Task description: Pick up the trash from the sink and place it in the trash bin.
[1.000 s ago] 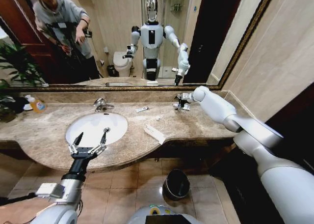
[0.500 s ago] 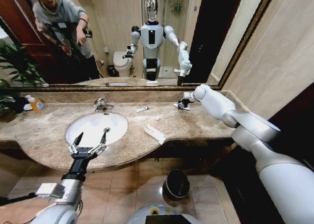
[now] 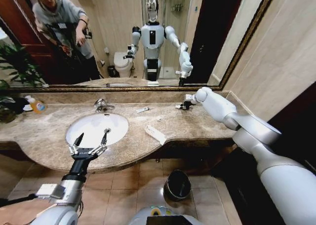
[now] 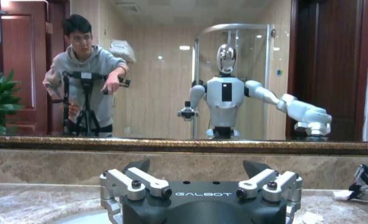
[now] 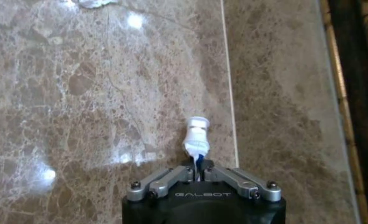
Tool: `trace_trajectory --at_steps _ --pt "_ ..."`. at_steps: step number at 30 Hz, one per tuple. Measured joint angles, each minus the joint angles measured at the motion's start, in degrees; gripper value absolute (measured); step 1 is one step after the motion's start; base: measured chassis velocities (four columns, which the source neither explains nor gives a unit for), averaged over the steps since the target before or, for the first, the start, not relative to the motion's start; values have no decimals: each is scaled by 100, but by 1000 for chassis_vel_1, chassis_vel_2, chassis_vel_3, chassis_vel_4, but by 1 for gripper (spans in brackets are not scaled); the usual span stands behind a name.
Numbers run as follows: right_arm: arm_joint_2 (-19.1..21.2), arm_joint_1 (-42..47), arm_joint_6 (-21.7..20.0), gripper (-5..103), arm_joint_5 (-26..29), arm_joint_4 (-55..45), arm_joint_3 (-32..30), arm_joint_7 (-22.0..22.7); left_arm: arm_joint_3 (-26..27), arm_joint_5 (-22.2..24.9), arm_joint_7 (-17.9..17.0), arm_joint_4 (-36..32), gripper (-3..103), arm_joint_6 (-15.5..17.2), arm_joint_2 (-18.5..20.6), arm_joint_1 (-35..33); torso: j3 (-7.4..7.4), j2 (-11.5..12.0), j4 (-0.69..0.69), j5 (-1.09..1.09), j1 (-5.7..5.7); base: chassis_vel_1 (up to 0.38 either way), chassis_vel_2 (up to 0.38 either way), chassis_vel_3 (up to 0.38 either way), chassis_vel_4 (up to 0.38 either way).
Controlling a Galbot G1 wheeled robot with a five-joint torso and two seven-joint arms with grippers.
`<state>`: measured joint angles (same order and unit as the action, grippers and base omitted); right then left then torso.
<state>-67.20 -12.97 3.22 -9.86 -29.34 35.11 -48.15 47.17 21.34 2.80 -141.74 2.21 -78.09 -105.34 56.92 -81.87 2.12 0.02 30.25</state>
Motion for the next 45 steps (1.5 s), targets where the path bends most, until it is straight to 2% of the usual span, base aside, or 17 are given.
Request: trace_trajectory --at_steps 2,11,18,21,23,24,25,27,30,32,33,35,36,40,41,43,45 --pt "38 9 -17 2 14 -44 -53 -1 0 0 0 0 100 0 0 0 -1 0 0 -1 -1 0 0 0 0" --pt "212 209 -19 0 17 -243 -427 218 0 0 0 0 100 0 0 0 -1 0 -1 0 -2 0 0 0 0" --pt "697 691 -349 0 424 -1190 -1419 719 0 0 0 0 100 0 0 0 -2 0 2 0 -2 0 0 0 0" --pt "1592 1220 -898 0 1221 -2412 -1847 823 0 0 0 0 100 0 0 0 -2 0 3 0 -2 0 0 0 0" --pt "1766 1333 -953 0 1322 -2607 -1931 831 0 0 1 0 100 0 0 0 -2 0 3 -2 -2 0 0 0 0" --pt "2373 1890 -1096 0 1603 -3324 -2418 851 0 0 -1 0 100 0 0 0 -3 -1 -1 -1 -3 0 0 0 0" --pt "2668 2266 -1147 0 1732 -3707 -2783 878 0 0 1 0 100 0 0 0 -3 -1 -4 3 -4 0 0 0 0" --pt "2891 2606 -1170 0 1842 -4009 -3107 927 0 0 0 0 100 0 0 0 -3 -1 -4 4 -4 0 0 0 0" --pt "3525 4055 -1188 0 2430 -5046 -4197 1265 0 0 -1 0 100 0 0 0 -5 -3 -12 3 -7 0 0 0 0" --pt "3565 4270 -1182 0 2563 -5226 -4343 1357 0 0 2 0 100 0 0 0 -4 -3 -8 2 -6 0 0 0 0" --pt "3607 4724 -1187 0 2789 -5630 -4777 1512 0 0 2 0 100 0 1 0 -2 -2 2 6 -5 0 0 0 0" --pt "3589 5556 -1206 0 2960 -6193 -5820 1645 0 0 -1 0 100 0 0 0 -3 -2 9 -12 -3 10 18 25 4" --pt "3589 5556 -1206 0 2960 -6193 -5820 1645 0 0 -1 0 100 0 0 0 -3 -2 9 -12 -3 20 37 51 8" --pt "3143 7937 -1100 0 3192 -7250 -7991 1699 0 0 0 0 100 0 0 0 -2 -1 2 6 -1 8 32 18 7" --pt "3143 7937 -1100 0 3192 -7250 -7991 1699 0 0 0 0 100 0 0 0 -2 -1 2 6 -1 0 0 0 0" --pt "2675 9351 -734 0 3310 -7770 -8978 1697 0 0 1 0 100 0 1 0 -4 -2 -8 -3 -4 0 0 0 0" --pt "2470 9823 -455 0 3330 -7915 -9210 1696 0 0 0 0 100 0 0 0 -4 -3 -7 -4 -6 0 0 0 0"
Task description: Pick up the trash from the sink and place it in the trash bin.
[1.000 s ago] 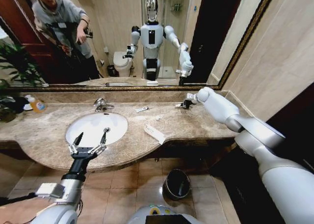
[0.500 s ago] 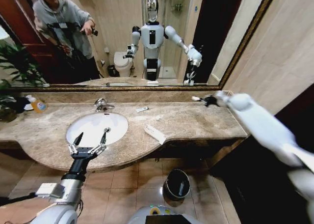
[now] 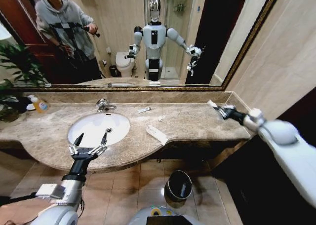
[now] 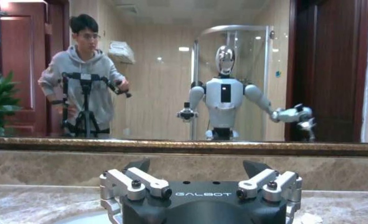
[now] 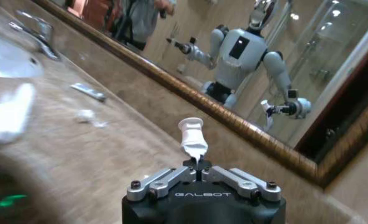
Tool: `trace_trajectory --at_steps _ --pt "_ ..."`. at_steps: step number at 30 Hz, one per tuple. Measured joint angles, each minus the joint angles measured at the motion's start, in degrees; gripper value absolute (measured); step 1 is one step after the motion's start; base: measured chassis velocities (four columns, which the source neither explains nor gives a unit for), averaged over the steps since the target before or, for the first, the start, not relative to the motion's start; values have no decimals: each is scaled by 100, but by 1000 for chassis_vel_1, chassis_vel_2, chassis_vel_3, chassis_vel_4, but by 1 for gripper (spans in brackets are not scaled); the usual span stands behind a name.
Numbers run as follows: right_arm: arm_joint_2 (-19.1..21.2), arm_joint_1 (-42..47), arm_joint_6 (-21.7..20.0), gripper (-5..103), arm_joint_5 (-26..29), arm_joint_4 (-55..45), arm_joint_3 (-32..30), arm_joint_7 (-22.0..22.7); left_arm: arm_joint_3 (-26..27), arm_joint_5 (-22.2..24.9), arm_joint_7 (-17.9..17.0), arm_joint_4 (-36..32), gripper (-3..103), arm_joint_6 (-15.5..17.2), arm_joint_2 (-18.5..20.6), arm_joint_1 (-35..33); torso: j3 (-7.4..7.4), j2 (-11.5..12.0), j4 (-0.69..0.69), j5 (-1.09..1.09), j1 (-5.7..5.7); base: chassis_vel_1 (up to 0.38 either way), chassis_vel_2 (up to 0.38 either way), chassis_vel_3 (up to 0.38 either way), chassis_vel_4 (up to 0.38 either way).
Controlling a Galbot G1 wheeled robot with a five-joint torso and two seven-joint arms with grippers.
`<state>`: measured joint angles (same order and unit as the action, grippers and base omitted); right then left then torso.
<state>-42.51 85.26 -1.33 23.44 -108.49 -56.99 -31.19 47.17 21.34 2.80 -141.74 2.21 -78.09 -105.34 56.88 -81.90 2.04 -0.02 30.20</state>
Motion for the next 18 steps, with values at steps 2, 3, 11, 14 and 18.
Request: trace_trajectory --at_steps 2,3,11,14,18 --pt "-542 888 573 0 -39 -178 -187 1 0 0 0 0 100 0 0 0 0 0 2 5 0 0 0 0 0" --pt "-715 1084 778 0 -99 -174 -179 3 1 0 -1 0 100 0 0 -1 0 0 3 2 0 0 0 0 0" --pt "-1694 1744 2009 0 -1023 402 663 154 0 0 -1 0 100 0 0 0 1 1 6 -5 3 0 0 0 0" --pt "-1947 1506 2240 0 -1594 874 1201 211 0 0 0 0 100 0 0 0 1 1 4 6 2 0 0 0 0" --pt "-2238 783 2444 0 -2254 1696 1651 240 0 0 0 0 100 0 0 0 2 1 7 3 2 0 0 0 0"
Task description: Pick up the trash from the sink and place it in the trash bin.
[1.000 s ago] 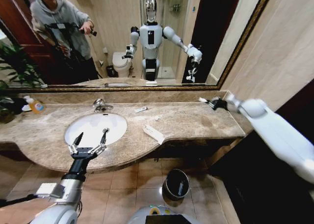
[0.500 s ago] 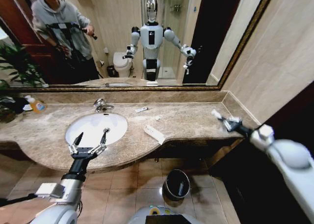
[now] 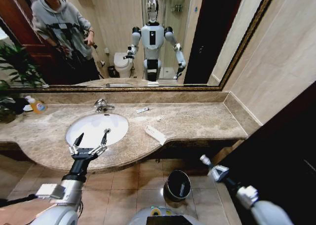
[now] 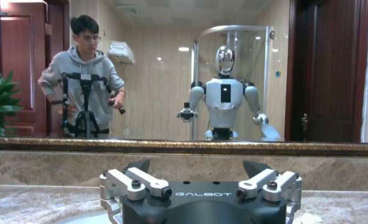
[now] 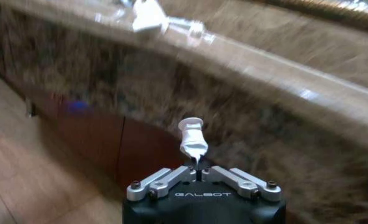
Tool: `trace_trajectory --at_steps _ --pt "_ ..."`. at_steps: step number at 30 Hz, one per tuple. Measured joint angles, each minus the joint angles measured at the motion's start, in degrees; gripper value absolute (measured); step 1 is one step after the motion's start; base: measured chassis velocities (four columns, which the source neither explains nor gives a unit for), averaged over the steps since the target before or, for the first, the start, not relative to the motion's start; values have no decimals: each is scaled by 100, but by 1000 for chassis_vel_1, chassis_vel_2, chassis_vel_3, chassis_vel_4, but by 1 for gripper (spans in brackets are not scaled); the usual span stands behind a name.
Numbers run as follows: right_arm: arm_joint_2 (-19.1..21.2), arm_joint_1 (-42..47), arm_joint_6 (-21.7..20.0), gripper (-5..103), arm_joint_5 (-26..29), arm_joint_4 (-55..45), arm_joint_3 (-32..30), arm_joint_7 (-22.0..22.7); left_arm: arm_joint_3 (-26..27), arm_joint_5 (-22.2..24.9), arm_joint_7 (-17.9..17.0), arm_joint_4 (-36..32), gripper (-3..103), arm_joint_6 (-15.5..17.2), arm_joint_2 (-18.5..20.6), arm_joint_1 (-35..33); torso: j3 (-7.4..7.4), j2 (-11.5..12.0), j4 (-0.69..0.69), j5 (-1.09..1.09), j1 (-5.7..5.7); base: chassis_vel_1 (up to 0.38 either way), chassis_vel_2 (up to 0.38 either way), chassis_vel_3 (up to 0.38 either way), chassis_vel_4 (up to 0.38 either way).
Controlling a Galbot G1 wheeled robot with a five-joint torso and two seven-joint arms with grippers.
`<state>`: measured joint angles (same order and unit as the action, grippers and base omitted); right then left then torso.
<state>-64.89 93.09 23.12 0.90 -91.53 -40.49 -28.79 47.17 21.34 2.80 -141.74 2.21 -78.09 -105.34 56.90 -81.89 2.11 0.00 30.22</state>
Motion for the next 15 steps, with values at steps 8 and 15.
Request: trace_trajectory --at_steps 8,15 --pt "-535 -1407 181 0 -1422 2356 735 468 1 0 0 0 100 0 0 0 1 1 0 0 2 0 0 0 0" --pt "-845 -2033 198 0 -2333 3695 761 721 1 0 0 0 100 0 0 0 1 1 -1 -3 2 0 0 0 0"
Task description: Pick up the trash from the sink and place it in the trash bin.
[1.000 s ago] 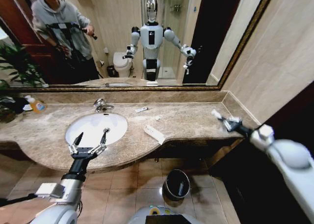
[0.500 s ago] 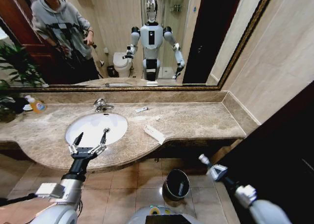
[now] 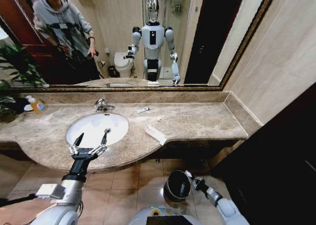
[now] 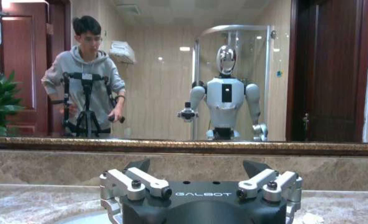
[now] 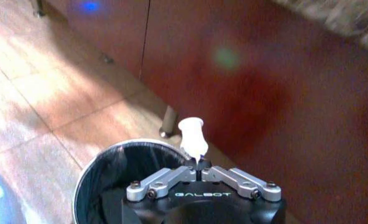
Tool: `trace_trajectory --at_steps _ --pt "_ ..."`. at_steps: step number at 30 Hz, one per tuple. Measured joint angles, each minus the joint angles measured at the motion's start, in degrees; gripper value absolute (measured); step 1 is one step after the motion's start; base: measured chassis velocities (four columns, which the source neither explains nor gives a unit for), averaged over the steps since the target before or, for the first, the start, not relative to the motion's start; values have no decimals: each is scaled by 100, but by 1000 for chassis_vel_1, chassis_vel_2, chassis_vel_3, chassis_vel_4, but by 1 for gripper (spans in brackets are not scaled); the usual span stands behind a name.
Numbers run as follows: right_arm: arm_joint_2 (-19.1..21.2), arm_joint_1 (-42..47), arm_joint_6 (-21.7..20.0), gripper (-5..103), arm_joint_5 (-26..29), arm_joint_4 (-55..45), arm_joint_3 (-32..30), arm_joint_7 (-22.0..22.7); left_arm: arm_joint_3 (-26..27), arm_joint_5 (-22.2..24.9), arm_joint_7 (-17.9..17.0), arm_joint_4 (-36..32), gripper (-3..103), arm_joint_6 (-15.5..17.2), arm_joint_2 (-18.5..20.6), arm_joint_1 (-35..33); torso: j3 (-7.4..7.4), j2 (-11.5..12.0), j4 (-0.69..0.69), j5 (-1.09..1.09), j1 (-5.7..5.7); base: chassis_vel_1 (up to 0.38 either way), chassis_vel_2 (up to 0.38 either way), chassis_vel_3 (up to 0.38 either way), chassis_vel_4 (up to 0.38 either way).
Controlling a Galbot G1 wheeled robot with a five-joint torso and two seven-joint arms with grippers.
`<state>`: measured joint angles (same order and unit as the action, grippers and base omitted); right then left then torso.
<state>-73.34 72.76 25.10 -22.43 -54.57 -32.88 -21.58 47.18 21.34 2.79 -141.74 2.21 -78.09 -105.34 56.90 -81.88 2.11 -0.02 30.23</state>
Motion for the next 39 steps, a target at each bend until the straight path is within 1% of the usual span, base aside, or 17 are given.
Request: trace_trajectory --at_steps 3,7,11,17,19,21,22,25,27,30,31,33,34,35,37,38,39 --pt "-109 -117 28 0 -155 260 9 53 0 0 0 0 100 0 0 1 0 0 0 -1 0 0 0 0 0" --pt "-420 -246 64 0 -571 506 69 156 0 0 0 0 100 0 0 0 0 0 0 1 0 0 0 0 0" --pt "-597 -347 107 0 -733 682 71 236 0 0 0 0 100 0 0 0 0 0 0 1 0 0 0 0 0" --pt "-752 -527 247 0 -992 906 31 346 0 0 0 0 100 0 0 0 0 0 0 2 -1 0 0 0 0" --pt "-770 -553 256 -2 -1058 929 25 393 0 0 0 0 100 0 0 0 0 0 0 2 0 0 0 0 0" --pt "-779 -568 256 8 -1117 933 23 450 0 0 0 0 100 0 0 0 0 0 0 1 0 0 0 0 0" --pt "-779 -568 256 8 -1117 933 23 450 0 0 0 0 100 0 0 0 0 0 0 1 0 0 0 0 0" --pt "-772 -569 282 25 -1154 944 9 492 0 0 0 0 100 0 0 0 0 -1 0 2 -1 0 0 0 0" --pt "-763 -559 293 25 -1154 934 7 497 0 0 0 0 100 0 0 0 0 -1 0 2 -1 0 0 0 0" --pt "-665 -394 326 41 -1062 703 -51 492 0 0 0 0 100 0 0 0 0 -1 1 4 0 0 0 0 0" --pt "-665 -394 326 41 -1062 703 -51 492 0 0 0 0 100 0 0 0 0 -1 1 4 0 0 0 0 0" --pt "-504 -132 358 51 -805 402 -140 480 0 0 0 0 100 0 0 0 -1 -1 1 4 -1 0 0 0 0" --pt "-408 22 404 51 -643 271 -202 485 0 0 0 0 100 0 0 0 -1 -1 0 3 -1 0 0 0 0" --pt "-408 22 404 51 -643 271 -202 485 0 0 0 0 100 0 0 0 -1 -1 0 3 -1 0 0 0 0" --pt "-148 487 531 63 -138 -128 -433 579 0 0 0 0 100 0 0 0 -1 -1 0 4 -1 0 0 0 0" --pt "-148 487 531 63 -138 -128 -433 579 0 0 0 0 100 0 0 0 -1 -1 0 4 -1 0 0 0 0" --pt "-25 777 513 73 230 -432 -549 616 0 0 0 0 100 0 0 0 -1 -1 -1 4 -1 0 0 0 0"
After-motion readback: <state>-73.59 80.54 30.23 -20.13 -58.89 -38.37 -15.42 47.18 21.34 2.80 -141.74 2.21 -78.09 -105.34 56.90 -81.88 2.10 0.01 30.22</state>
